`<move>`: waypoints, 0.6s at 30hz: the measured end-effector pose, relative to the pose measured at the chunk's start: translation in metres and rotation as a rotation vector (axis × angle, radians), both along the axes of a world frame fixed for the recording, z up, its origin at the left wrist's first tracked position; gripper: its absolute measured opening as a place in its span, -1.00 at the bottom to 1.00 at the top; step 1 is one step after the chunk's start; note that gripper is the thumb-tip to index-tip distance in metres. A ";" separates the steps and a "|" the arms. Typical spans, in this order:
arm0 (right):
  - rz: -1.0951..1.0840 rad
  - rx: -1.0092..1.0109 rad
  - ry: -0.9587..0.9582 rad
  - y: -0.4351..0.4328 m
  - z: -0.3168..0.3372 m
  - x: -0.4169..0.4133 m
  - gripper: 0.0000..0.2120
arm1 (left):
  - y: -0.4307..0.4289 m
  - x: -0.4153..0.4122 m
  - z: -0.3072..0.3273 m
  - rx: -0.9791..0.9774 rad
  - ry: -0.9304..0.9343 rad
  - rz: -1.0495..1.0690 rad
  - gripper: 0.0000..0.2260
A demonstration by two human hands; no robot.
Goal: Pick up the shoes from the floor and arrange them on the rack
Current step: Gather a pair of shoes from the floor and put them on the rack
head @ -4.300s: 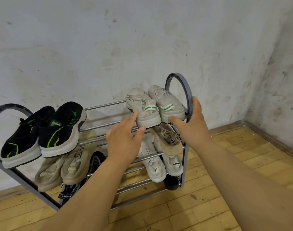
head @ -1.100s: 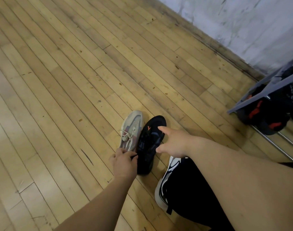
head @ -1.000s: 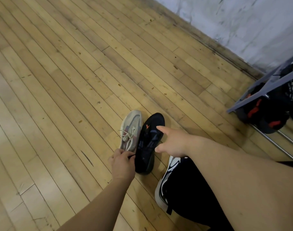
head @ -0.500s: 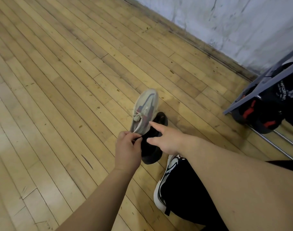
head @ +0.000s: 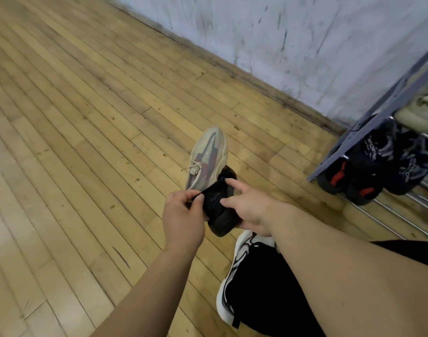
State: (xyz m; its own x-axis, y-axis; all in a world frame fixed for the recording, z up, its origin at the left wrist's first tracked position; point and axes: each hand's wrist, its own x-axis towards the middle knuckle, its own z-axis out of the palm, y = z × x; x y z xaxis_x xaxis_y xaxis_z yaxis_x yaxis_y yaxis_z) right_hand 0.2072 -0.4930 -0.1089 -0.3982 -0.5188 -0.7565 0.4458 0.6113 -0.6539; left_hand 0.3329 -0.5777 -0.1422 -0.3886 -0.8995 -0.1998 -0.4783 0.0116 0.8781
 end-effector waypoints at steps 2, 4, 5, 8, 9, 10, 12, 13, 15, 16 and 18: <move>-0.020 -0.041 0.026 -0.003 0.019 -0.011 -0.36 | -0.001 -0.007 0.020 -0.005 0.058 0.008 -0.93; -0.027 -0.063 0.058 0.001 0.047 -0.028 -0.37 | -0.001 -0.017 0.042 -0.004 0.130 -0.008 -0.91; -0.039 -0.072 0.075 0.006 0.062 -0.038 -0.37 | 0.001 -0.023 0.053 -0.003 0.176 -0.030 -0.89; -0.078 -0.083 0.190 0.037 0.109 -0.069 -0.37 | 0.014 -0.045 0.085 -0.011 0.297 -0.146 -0.79; -0.086 -0.088 0.238 0.053 0.126 -0.078 -0.36 | 0.021 -0.053 0.096 -0.025 0.322 -0.189 -0.78; -0.091 -0.096 0.287 0.071 0.142 -0.085 -0.36 | 0.028 -0.060 0.107 -0.038 0.344 -0.221 -0.76; -0.104 -0.138 0.390 0.114 0.175 -0.094 -0.37 | 0.044 -0.073 0.130 -0.046 0.388 -0.258 -0.76; -0.128 -0.165 0.440 0.138 0.191 -0.096 -0.37 | 0.052 -0.078 0.142 -0.049 0.410 -0.277 -0.76; -0.168 -0.220 0.520 0.187 0.217 -0.096 -0.37 | 0.073 -0.088 0.165 -0.056 0.452 -0.338 -0.77; -0.177 -0.248 0.554 0.211 0.227 -0.095 -0.35 | 0.084 -0.092 0.176 -0.068 0.472 -0.381 -0.76; -0.228 -0.313 0.598 0.256 0.243 -0.091 -0.32 | 0.108 -0.101 0.199 -0.125 0.489 -0.484 -0.74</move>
